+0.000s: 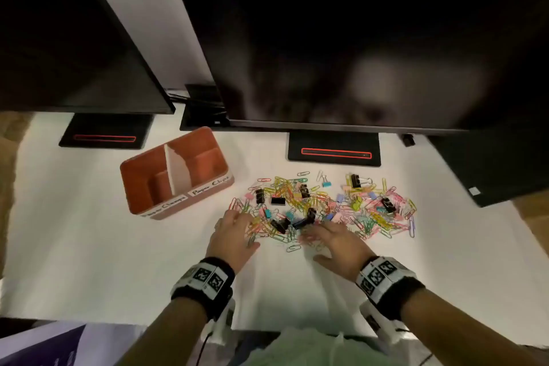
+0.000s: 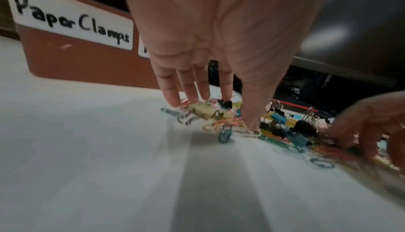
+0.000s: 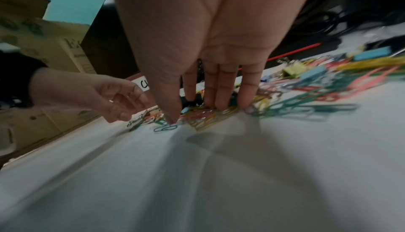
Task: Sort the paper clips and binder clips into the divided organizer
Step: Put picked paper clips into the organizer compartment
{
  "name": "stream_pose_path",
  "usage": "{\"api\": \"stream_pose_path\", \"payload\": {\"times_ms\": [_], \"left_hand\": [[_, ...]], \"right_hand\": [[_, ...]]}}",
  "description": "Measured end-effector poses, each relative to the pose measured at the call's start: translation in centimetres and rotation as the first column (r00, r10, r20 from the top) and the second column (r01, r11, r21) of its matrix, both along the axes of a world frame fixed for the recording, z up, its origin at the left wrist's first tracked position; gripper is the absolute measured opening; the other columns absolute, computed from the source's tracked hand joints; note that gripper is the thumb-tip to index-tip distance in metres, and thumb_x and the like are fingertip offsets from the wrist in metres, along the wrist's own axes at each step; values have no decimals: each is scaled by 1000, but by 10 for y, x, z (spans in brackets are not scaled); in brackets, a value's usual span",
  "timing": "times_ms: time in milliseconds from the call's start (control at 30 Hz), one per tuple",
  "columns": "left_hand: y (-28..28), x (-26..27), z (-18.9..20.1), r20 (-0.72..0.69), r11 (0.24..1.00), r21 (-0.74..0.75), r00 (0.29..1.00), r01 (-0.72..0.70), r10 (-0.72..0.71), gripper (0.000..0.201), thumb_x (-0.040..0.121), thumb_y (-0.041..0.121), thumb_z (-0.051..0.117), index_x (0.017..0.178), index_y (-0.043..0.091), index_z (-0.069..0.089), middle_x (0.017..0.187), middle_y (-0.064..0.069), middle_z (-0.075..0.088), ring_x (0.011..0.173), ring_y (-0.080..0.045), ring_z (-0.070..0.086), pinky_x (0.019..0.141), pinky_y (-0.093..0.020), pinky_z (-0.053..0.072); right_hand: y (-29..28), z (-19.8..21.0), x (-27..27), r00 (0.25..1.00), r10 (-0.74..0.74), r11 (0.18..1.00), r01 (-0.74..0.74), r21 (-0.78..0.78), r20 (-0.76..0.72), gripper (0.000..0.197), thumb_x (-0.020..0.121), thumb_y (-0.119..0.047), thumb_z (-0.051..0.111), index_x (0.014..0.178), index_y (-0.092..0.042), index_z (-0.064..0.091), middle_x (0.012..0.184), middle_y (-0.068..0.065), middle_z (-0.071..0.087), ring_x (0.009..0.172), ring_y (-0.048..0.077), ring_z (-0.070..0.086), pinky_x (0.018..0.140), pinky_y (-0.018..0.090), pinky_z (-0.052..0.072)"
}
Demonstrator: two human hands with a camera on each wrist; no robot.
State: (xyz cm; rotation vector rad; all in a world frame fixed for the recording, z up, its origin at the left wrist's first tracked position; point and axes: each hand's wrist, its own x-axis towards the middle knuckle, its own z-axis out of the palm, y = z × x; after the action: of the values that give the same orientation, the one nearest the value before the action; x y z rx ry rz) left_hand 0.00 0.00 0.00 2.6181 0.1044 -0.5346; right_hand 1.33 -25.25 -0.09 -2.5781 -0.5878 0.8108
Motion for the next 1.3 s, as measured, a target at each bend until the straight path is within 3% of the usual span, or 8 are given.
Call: {"api": "stream_pose_path", "payload": {"times_ms": [133, 233, 333, 467, 733, 867, 1000, 1300], "left_hand": [[1, 2, -14, -21, 997, -77, 1000, 12, -13, 51, 75, 28, 72, 122, 21, 54, 133, 0, 40, 117, -20, 46, 103, -29, 36], [1, 1, -25, 44, 995, -59, 996, 86, -84, 50, 75, 28, 72, 121, 18, 56, 133, -4, 45, 121, -22, 44, 106, -35, 36], [-1, 8, -30, 150, 992, -71, 984, 103, -92, 31, 75, 21, 73, 104, 12, 65, 114, -6, 56, 108, -24, 51, 95, -42, 46], [-7, 15, -32, 179, 990, -108, 981, 89, -69, 7, 81, 14, 66, 85, 8, 67, 96, -6, 60, 97, -24, 55, 86, -37, 49], [-7, 24, -26, 190, 972, -227, 982, 64, -20, 12, 82, 8, 65, 92, 8, 69, 93, -7, 62, 85, -21, 57, 81, -34, 49], [-5, 26, -15, 187, 963, -268, 982, 26, 25, 15, 80, 11, 68, 94, 13, 70, 94, 0, 64, 80, -13, 59, 81, -27, 50], [-6, 23, 0, 203, 926, -377, 975, -9, 92, 16, 77, 10, 72, 92, 15, 71, 85, 6, 62, 76, 3, 58, 73, -6, 43], [7, 23, 34, 191, 841, -533, 957, -86, 219, 21, 75, 14, 73, 91, 28, 70, 82, 4, 63, 75, -12, 61, 70, -27, 51]], "right_hand": [[24, -17, 12, 997, -9, 997, 15, -78, 75, 54, 83, -33, 61, 132, -21, 42, 135, 5, 39, 115, 26, 47, 96, 41, 47], [28, -25, 17, 992, -76, 996, 81, -47, 101, 44, 84, -36, 62, 125, -22, 51, 128, 3, 46, 109, 25, 49, 90, 42, 50], [31, -23, 24, 985, -111, 994, 110, 12, 135, 30, 82, -29, 66, 109, -17, 63, 116, 3, 56, 102, 26, 52, 83, 43, 52], [33, -21, 29, 989, -82, 997, 80, 23, 122, 19, 85, -23, 62, 97, -10, 69, 108, 7, 65, 101, 30, 54, 82, 42, 50], [17, -8, 43, 994, -108, 992, 107, 69, 19, 19, 91, -26, 56, 101, -14, 66, 103, 5, 66, 94, 23, 60, 84, 38, 51], [4, 5, 49, 990, -135, 979, 128, 156, 36, 15, 91, -20, 56, 101, -15, 66, 98, 5, 66, 83, 15, 55, 80, 30, 49], [-5, 19, 55, 988, -135, 966, 114, 234, 75, 19, 89, -19, 59, 104, -12, 68, 96, 4, 65, 81, 11, 52, 79, 25, 47], [12, 43, 71, 979, -107, 953, 51, 297, 173, 16, 86, -20, 63, 99, -14, 70, 92, 3, 64, 80, 13, 58, 77, 28, 51]]}}
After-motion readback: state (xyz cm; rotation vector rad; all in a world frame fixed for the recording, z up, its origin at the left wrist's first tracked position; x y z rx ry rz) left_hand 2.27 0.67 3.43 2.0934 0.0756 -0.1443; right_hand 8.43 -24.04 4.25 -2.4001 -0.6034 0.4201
